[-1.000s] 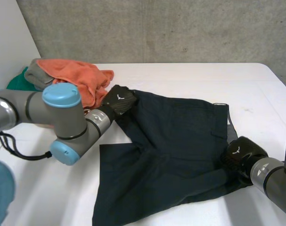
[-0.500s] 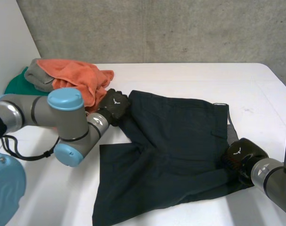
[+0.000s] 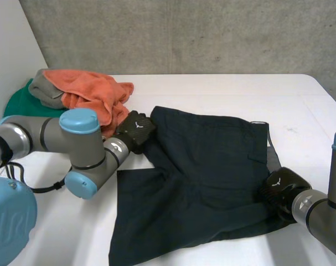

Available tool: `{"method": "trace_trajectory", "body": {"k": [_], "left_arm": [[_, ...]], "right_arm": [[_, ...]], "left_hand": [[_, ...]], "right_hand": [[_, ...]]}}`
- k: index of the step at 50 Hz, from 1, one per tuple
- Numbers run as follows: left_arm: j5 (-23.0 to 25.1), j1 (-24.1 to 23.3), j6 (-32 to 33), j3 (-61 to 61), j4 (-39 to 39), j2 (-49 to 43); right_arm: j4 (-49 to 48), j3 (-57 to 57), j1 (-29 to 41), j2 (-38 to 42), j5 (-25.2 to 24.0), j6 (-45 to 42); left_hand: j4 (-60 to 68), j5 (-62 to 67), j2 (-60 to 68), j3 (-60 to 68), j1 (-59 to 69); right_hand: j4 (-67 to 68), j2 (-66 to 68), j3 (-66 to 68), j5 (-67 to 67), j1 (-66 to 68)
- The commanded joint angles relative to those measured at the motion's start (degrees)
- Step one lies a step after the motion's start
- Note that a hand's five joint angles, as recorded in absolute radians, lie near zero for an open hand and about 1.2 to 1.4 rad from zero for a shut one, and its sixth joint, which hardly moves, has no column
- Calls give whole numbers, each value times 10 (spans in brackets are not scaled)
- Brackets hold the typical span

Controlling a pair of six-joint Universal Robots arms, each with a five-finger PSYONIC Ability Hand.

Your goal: Fold the laundry.

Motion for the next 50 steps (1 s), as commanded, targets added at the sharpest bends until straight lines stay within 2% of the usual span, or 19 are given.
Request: {"method": "trace_trajectory", "body": {"k": [1,9,18,27,34,41,42,44,46,50], "left_arm": [[-9,-1,2,33,-3,-24],[-111,-12,1,-4,-6,25],[-136,-30,4,-109,-4,105],[-250,-50,12,-149,-8,129],[-270,-57,12,-143,-6,124],[-270,-56,12,-139,-7,129],[-269,-57,11,-141,-6,131],[-267,-58,9,-144,-6,140],[-269,-58,5,-153,-7,167],[-269,-59,-5,-189,-20,228]], "right_arm": [[0,0,0,-1,0,0],[-5,-4,2,-2,1,1],[-5,-7,2,-2,-2,28],[-2,-8,2,-2,-1,29],[-1,-7,1,-2,-1,29],[0,-7,1,-3,-1,30],[0,-6,0,-4,0,30],[0,-6,0,-6,0,30],[0,-7,0,-7,0,31],[0,-9,1,-9,0,41]], "left_hand": [[362,364,360,362,360],[362,365,361,362,360],[362,365,361,362,360],[362,365,361,362,360],[362,365,361,362,360],[362,365,361,362,360],[321,323,319,321,319],[105,107,103,105,103],[-10,-8,-12,-10,-12],[-142,-139,-143,-142,-144]], "right_hand": [[114,133,119,134,170],[114,133,119,134,170],[114,133,119,134,170],[114,133,119,134,170],[114,133,119,134,170],[114,133,119,134,170],[114,133,119,134,170],[114,133,119,134,170],[114,133,119,134,170],[114,133,119,134,170]]}}
